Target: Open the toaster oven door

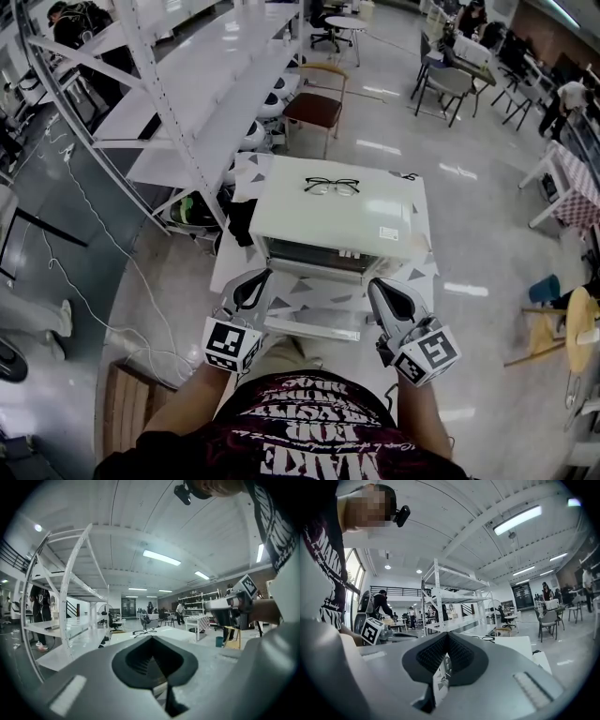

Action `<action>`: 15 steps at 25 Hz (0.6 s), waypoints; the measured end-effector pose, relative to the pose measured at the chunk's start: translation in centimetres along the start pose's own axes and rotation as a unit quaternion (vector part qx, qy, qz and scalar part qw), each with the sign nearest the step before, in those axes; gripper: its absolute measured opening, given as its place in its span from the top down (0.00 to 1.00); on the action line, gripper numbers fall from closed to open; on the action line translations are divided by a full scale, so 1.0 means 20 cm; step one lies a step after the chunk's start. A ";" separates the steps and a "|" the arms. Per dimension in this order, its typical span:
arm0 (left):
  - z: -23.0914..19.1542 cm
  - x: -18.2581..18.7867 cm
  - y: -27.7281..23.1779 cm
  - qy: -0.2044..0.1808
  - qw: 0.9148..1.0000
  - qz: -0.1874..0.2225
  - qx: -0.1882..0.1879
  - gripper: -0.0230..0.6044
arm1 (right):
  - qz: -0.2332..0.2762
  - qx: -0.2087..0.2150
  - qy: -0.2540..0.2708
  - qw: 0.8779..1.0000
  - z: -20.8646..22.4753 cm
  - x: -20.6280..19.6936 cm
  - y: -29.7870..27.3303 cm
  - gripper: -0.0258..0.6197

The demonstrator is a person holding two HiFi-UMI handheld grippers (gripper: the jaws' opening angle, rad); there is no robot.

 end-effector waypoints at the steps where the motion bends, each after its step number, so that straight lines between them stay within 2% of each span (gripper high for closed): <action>1: 0.00 0.04 0.00 0.006 1.000 0.007 0.000 0.96 | 0.002 -0.001 0.000 1.000 0.00 0.01 0.00 0.92; 4: -0.01 0.14 0.00 0.022 0.999 0.029 -0.002 0.96 | 0.004 -0.005 0.002 1.000 0.01 0.04 0.00 0.92; 15: 0.03 0.47 0.01 0.012 0.997 0.073 -0.020 0.96 | 0.001 -0.026 0.019 0.999 0.04 0.12 0.03 0.92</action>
Point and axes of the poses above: the fingertips, and each gripper's own axes: y backward along the fingers, z to its right, x out of its top, the point moved 5 cm from there along y, backward along the fingers, and after that the axes turned 7 degrees about x, right-handed, at the moved point
